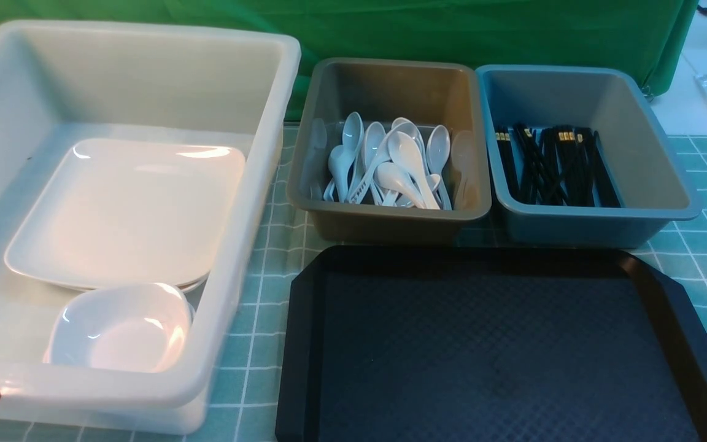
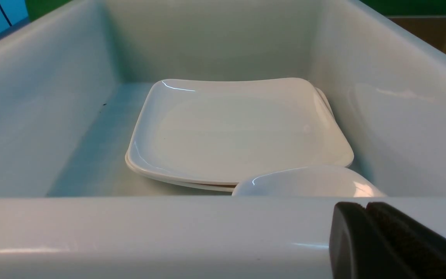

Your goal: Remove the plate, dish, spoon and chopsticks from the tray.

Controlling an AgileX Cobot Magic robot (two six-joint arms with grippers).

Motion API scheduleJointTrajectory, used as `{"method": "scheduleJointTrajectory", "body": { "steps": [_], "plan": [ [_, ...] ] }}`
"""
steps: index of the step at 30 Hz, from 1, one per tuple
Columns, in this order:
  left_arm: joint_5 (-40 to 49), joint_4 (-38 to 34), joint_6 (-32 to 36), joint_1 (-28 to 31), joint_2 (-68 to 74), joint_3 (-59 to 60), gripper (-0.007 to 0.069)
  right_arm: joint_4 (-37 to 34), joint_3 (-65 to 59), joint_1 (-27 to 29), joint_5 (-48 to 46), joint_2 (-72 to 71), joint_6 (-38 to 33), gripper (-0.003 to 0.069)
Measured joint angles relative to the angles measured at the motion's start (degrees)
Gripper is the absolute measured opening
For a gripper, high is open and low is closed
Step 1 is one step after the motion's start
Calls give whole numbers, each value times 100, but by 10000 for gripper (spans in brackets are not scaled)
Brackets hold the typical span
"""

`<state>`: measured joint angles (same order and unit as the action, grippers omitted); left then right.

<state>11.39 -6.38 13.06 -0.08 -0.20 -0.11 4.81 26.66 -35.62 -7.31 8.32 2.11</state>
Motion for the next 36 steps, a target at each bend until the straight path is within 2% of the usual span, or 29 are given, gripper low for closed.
{"method": "scheduleJointTrajectory", "body": {
  "steps": [5, 8, 12, 15, 17, 20, 24, 36],
  "plan": [
    [0, 7, 22, 0, 0, 0, 17, -81, -7, 12, -120, -17, -93, 199],
    [0, 7, 20, 0, 0, 0, 17, -87, -122, 273, -221, -128, -146, 202],
    [0, 13, 20, 8, 0, 0, 17, -87, -700, 1429, -451, -260, -211, 211],
    [0, 13, 20, 8, 0, 0, 17, -87, -1348, 2178, -571, -346, -575, 214],
    [0, 13, 20, 8, 0, 0, 17, -87, -2099, 2871, -657, -541, -924, 216],
    [7, 13, 20, 8, 0, 0, 17, -87, -2594, 3335, -817, -777, -924, 218],
    [7, 33, 23, 8, -12, 4, 17, -87, -2702, 3581, -782, -824, -867, 223],
    [7, 51, 34, 8, -12, 4, 17, -87, -2702, 3592, -705, -824, -754, 238]
  ]
}}
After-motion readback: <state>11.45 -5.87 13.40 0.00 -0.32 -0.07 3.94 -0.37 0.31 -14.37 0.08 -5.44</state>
